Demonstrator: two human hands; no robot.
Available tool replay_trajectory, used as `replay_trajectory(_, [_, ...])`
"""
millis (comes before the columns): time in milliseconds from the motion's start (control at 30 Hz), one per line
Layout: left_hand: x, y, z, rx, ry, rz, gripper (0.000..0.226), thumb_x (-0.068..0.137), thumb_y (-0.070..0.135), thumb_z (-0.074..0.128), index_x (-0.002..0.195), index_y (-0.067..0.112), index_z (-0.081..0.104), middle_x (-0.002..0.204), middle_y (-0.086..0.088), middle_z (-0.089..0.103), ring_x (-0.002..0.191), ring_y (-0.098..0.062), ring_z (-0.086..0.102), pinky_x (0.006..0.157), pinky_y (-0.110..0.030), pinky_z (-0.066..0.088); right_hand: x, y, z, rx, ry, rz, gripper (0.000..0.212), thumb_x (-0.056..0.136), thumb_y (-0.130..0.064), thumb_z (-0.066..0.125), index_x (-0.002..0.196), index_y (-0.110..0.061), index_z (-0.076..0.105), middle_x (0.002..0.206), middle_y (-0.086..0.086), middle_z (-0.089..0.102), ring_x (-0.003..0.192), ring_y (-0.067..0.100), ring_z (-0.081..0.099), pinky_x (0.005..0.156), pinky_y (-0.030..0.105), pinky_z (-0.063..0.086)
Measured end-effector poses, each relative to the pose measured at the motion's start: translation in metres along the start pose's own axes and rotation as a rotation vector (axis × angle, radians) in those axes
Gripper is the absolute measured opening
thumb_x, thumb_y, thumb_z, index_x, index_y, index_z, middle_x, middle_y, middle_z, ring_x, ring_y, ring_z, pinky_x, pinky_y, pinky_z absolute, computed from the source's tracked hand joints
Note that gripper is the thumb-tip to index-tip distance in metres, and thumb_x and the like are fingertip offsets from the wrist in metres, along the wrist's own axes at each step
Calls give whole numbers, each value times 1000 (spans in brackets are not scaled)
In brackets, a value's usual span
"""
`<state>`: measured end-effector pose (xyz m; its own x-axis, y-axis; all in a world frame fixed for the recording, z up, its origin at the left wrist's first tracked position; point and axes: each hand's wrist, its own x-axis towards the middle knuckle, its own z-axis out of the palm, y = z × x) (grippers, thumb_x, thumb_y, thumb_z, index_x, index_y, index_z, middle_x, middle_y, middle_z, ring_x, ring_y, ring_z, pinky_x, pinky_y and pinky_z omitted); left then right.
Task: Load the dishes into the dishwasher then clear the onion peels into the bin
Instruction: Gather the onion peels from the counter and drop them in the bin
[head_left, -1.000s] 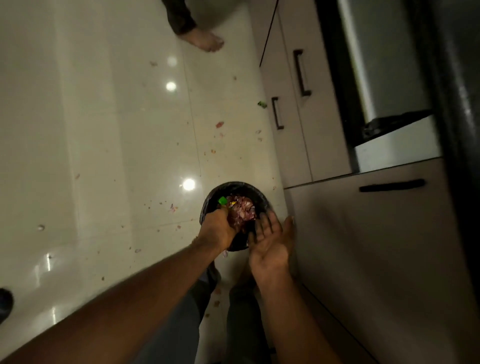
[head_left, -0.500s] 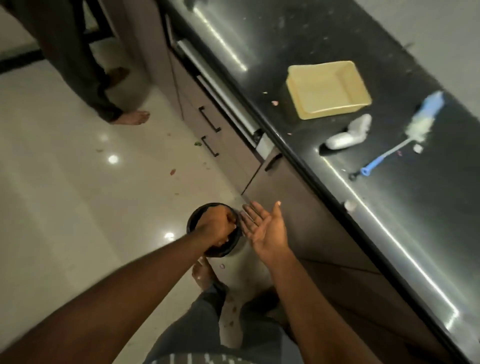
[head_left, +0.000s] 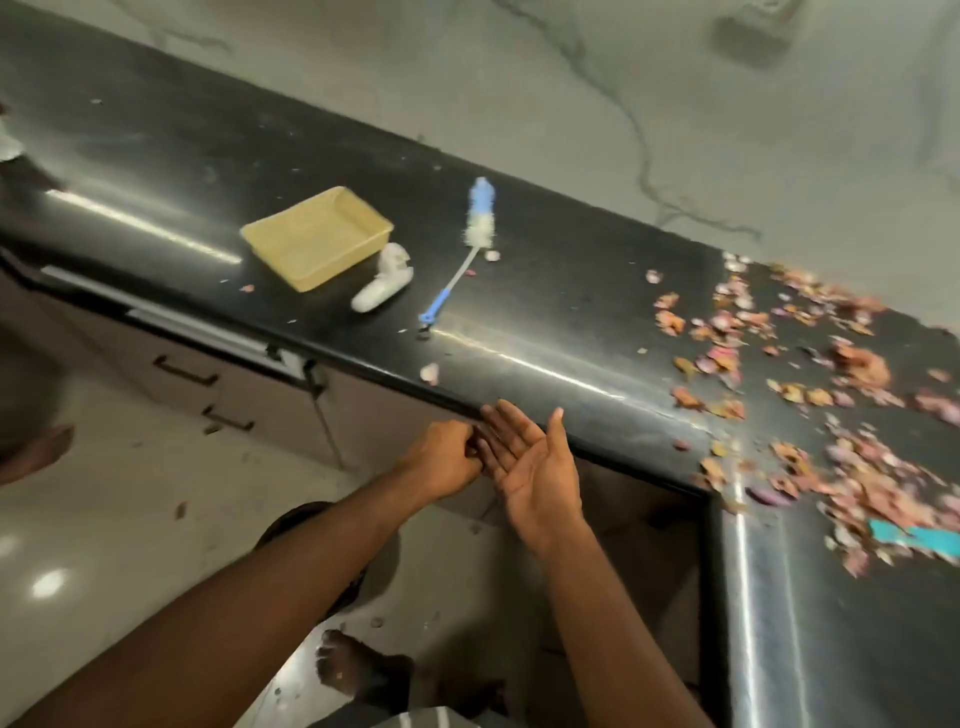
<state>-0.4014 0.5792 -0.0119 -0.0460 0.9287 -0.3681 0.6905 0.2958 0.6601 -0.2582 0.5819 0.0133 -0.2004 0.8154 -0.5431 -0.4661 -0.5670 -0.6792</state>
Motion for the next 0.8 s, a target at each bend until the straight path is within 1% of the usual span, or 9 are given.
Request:
replay_trajectory(133, [-7,73,39,-13,-28,173,11,92,16,64,95,10,73,97,-13,77,95,-29,71,73,-33,51,-36,-43,-57,245,64,-139,71,106,-60,35,136,-2,62,134,20,68,125,32,66,115,43,45])
replay_trajectory(233, [-16,123,75,0,-75,254,16,94,19,63,101,13,76,98,-8,77,94,-23,70,75,-31,52,-62,-64,-106,378,135,-225,69,106,-58,39,135,-1,62,132,21,69,119,30,69,107,38,51])
replay_trajectory(367, [-22,169,124,34,-165,368,9,92,19,65,94,17,74,88,-3,75,86,-20,71,80,-42,58,-97,-81,-162,460,236,-344,62,106,-54,42,130,-2,66,124,20,72,110,28,72,97,35,56])
replay_trajectory(433, [-28,194,153,47,-255,432,8,94,19,66,94,21,73,88,2,74,84,-15,71,81,-42,59,-122,-84,-192,454,310,-408,57,107,-51,44,126,-3,69,125,21,72,110,29,71,97,35,56])
replay_trajectory(500, [-33,214,180,69,-328,495,13,94,17,64,97,25,73,89,6,74,84,-11,70,81,-40,60,-144,-80,-215,419,406,-472,48,108,-43,48,120,-3,72,124,23,72,115,32,70,100,38,56])
replay_trajectory(567, [-36,236,206,104,-406,554,24,93,11,61,99,30,73,92,11,73,87,-5,68,80,-33,58,-163,-69,-235,316,523,-551,36,108,-30,51,114,-4,74,119,22,74,117,33,70,101,41,54])
replay_trajectory(633, [-35,251,231,122,-476,598,26,95,11,61,100,33,74,97,15,74,92,-1,68,85,-28,58,-180,-52,-250,101,630,-646,27,109,-18,51,114,-7,76,116,14,76,116,29,71,103,42,53])
replay_trajectory(733, [-34,277,277,107,-564,685,20,97,13,63,101,27,76,96,14,77,92,-2,72,93,-33,59,-207,-19,-276,-370,849,-741,25,106,-10,58,116,-22,77,118,-8,76,116,11,69,106,39,53])
replay_trajectory(800, [-36,292,303,83,-604,743,20,96,10,63,103,24,76,96,11,78,90,-4,73,95,-32,58,-219,7,-291,-722,929,-754,29,103,-16,61,127,-28,74,133,-17,69,130,4,60,113,32,46])
